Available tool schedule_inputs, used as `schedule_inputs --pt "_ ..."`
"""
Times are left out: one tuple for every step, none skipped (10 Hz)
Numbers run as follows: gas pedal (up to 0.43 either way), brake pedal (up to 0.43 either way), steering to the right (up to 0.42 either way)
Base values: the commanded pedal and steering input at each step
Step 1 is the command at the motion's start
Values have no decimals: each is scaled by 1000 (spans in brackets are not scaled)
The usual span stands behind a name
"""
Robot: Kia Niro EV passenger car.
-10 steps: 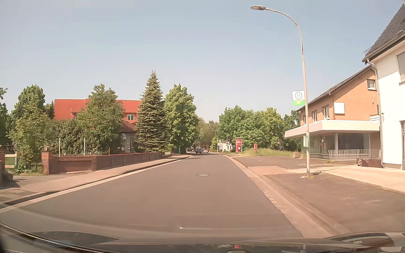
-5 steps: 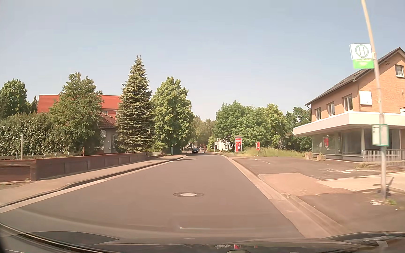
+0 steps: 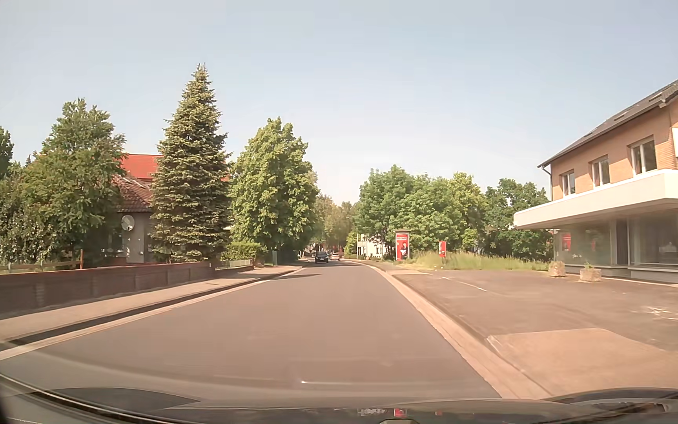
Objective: Follow the waypoints while adhering to traffic rules and regulations
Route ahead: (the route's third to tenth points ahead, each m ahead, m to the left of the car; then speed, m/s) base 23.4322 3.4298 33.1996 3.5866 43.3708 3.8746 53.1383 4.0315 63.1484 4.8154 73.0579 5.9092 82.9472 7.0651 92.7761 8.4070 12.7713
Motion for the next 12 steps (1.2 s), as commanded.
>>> schedule_inputs --pt "157 0 0" --pt "157 0 -2" --pt "157 0 -2" --pt "157 0 -3" --pt "169 0 -3" --pt "169 0 -3" --pt "169 0 -5" --pt "169 0 -6" --pt "169 0 -7" --pt "169 0 -7" --pt "169 0 -7" --pt "169 0 -7"
